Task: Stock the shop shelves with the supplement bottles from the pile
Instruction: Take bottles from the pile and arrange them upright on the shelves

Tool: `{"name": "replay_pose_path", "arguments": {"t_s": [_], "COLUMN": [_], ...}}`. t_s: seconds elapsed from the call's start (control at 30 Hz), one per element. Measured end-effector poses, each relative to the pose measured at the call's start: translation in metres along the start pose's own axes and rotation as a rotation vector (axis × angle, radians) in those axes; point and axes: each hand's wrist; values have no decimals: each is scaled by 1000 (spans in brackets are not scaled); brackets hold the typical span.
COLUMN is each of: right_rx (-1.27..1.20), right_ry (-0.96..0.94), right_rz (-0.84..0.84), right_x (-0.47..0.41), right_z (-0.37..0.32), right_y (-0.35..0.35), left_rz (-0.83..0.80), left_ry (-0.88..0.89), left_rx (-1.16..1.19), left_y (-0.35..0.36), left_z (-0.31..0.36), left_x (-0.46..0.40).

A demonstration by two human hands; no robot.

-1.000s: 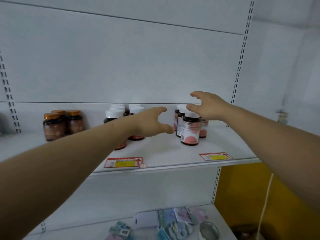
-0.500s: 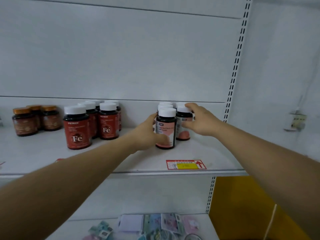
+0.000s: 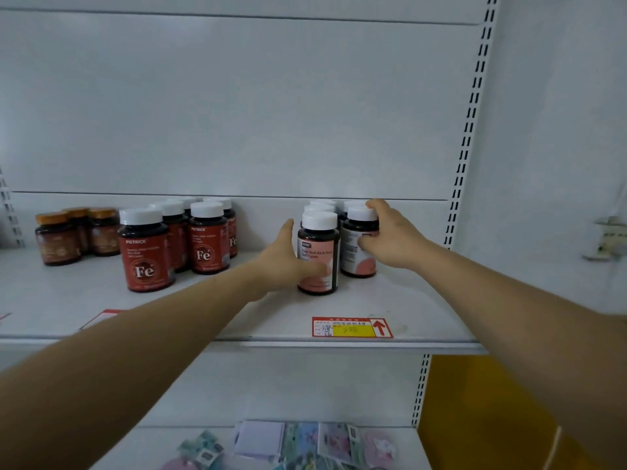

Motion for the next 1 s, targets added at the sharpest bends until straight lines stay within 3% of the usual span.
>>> {"name": "replay_pose_path", "arguments": {"t_s": [0.2,0.57,1.0], "right_rx": [-134,-127,-143], "right_ry": [18,1,7], "right_rz": [-52,-87,-104], "right_x": [-4,-8,-11], "right_z": [-1,5,12], "right_y": [-1,-5,-10], "left_rz": [-82,-42,14], "left_ry": [60,108,21], "left_rx": [75,100,0], "left_y": [2,10,9], "left_z": [6,4,-2], "left_x": [-10,-13,-6]}}
Point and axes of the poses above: each hand's wrist, its own x-axis away from the middle knuckle, its own y-axis out of the palm, z = x × y, and after that the axes turned 10 degrees about -x, right-handed
